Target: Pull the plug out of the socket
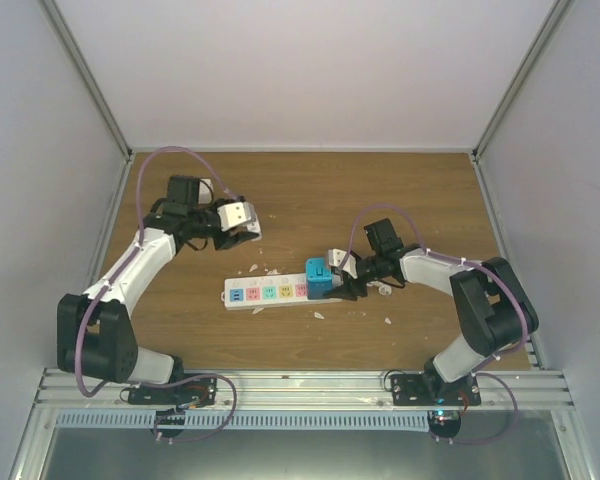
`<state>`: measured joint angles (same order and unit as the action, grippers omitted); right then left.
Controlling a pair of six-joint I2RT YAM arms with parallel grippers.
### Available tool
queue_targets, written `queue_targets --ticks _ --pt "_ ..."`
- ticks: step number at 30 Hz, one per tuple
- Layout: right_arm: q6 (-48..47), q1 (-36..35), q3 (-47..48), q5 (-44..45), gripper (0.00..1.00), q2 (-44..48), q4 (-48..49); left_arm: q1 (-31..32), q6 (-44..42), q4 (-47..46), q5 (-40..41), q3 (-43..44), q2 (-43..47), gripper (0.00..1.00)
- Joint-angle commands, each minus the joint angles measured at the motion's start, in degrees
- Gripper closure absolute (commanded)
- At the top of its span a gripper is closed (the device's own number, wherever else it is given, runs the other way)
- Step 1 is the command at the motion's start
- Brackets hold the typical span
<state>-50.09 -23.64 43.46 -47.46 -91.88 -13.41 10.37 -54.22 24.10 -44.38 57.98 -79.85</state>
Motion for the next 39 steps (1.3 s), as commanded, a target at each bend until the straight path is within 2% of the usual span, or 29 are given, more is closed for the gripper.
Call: queue_targets --ticks 1,4,11,18,23,34,39 --pt "0.4 -0.8 -0.4 5.6 0.81 -2.6 -0.9 -4.4 -7.0 6.8 5.5 4.4 -1.3 0.67" --pt "0.4 -0.8 -0.3 5.6 0.81 -2.8 -1.0 -6.8 -10.8 7.4 13.8 4.9 -2.1 0.68" --pt "0.2 -0.9 -0.1 5.6 0.80 -3.0 -1.3 -15.1 -19.1 11.0 27.8 6.9 -7.2 0.68" --pt "0.3 -0.9 -0.1 5.5 0.80 -3.1 -1.4 -18.4 -23.2 14.8 38.6 10.3 -12.7 0.66" --pt "0.0 -0.9 -0.1 5.5 0.80 -3.1 -1.5 -19.5 -24.1 14.2 45.9 11.8 -17.6 0.65" --pt "-0.2 -0.9 -0.2 5.3 0.80 -3.0 -1.5 -20.7 -26.8 13.3 54.3 17.6 -26.8 0.61" --pt "-0.2 -0.9 -0.2 5.3 0.80 -3.0 -1.6 -20.7 -27.2 13.7 55.3 19.0 -29.3 0.53"
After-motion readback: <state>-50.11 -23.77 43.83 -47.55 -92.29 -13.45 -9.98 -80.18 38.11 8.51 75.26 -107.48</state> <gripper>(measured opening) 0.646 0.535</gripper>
